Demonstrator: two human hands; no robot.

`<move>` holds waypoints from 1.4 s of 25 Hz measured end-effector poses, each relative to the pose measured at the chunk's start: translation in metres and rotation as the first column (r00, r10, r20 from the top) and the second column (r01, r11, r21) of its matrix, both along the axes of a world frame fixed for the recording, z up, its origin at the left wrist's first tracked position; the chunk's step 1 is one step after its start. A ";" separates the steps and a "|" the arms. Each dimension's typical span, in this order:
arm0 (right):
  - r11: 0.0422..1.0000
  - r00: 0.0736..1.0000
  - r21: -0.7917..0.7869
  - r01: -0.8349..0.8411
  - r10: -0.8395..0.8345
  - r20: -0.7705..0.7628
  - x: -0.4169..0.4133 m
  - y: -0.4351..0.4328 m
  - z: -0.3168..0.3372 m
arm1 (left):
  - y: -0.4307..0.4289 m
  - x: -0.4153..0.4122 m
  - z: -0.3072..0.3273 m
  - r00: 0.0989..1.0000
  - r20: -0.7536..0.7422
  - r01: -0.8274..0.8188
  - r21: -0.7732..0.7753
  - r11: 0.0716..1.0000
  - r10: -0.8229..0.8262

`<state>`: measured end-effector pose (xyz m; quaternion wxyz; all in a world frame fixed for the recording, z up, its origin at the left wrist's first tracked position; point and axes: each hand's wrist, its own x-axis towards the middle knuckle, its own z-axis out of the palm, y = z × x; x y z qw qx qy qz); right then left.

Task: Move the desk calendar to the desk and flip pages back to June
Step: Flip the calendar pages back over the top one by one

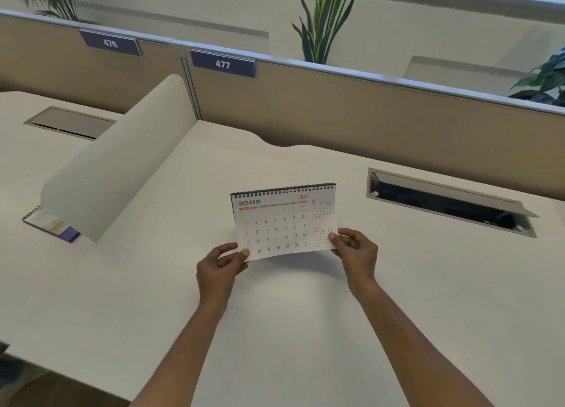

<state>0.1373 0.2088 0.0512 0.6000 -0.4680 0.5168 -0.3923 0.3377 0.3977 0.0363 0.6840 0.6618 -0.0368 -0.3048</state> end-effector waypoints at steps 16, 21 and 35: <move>0.999 0.997 0.031 -0.033 0.030 0.075 -0.010 0.000 0.012 | 0.011 0.006 0.015 0.996 0.016 0.084 -0.013 0.996 -0.084; 0.997 0.992 -0.016 -0.069 0.070 0.101 -0.014 -0.002 0.028 | 0.013 0.010 0.028 0.995 0.021 0.096 -0.029 0.995 -0.096; 0.992 0.962 0.069 -0.107 0.086 0.259 0.000 -0.009 0.060 | 0.006 0.023 0.065 0.992 0.066 0.121 -0.227 0.966 -0.109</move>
